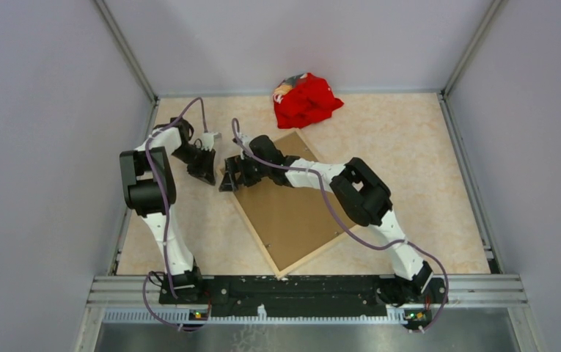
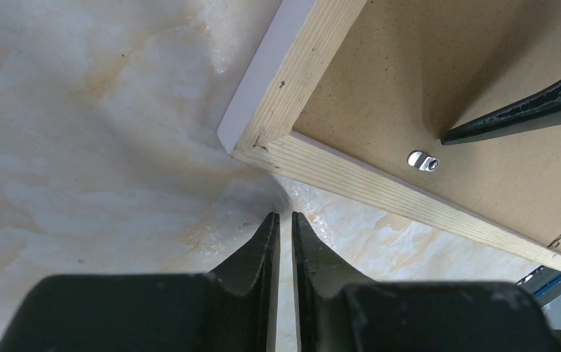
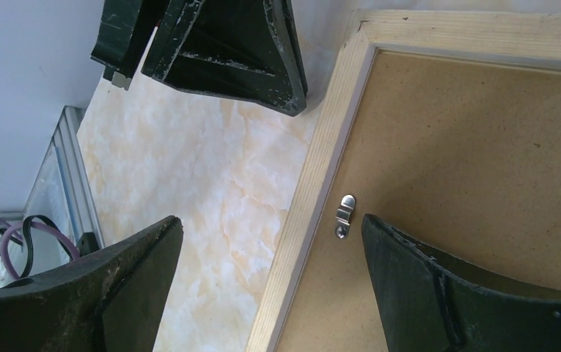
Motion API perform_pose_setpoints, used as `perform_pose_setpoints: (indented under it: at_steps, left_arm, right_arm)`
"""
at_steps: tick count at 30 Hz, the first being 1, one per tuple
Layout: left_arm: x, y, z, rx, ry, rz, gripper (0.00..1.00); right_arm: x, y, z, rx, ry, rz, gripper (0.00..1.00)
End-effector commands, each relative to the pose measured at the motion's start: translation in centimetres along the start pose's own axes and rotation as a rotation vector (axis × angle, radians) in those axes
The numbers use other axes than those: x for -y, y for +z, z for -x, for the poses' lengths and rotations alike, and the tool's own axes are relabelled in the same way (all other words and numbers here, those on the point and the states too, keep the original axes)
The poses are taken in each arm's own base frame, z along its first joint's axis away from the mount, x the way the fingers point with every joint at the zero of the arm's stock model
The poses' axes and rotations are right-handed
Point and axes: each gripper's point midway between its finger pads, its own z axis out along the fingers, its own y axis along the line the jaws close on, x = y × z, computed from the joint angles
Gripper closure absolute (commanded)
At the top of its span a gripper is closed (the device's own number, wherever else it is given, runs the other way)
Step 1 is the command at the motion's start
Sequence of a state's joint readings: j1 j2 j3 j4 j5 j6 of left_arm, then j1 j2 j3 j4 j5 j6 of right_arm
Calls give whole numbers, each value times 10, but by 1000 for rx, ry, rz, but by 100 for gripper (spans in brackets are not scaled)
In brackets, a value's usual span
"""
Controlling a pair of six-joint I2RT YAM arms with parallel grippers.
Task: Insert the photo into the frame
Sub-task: Install the photo frame at the center of the board.
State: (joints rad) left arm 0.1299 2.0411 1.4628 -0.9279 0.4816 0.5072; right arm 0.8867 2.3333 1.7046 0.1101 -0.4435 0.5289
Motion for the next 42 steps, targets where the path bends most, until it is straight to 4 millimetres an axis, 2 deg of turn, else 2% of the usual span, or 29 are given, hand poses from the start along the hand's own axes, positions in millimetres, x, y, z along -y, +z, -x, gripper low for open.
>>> perform_pose_setpoints:
  at_steps: [1, 24, 32, 34, 39, 42]
  left_arm:
    - [-1, 2, 4, 4, 18, -10, 83]
    - [-3, 2, 2, 1, 27, 2, 84]
    - [-3, 2, 2, 0, 27, 2, 84]
    - [-3, 1, 3, 2, 30, 4, 84]
    - [-3, -1, 4, 4, 35, 10, 84]
    - [-3, -1, 4, 4, 35, 9, 84]
  right_arm:
    - [-18, 6, 3, 2, -15, 33, 8]
    - [-26, 13, -9, -15, 33, 75, 9]
    - [-28, 14, -7, -14, 35, 84, 10]
    - [-29, 9, -1, -9, 21, 73, 10]
    - [-28, -19, 31, 61, -9, 57, 10]
    - [-21, -23, 37, 72, 3, 50, 10]
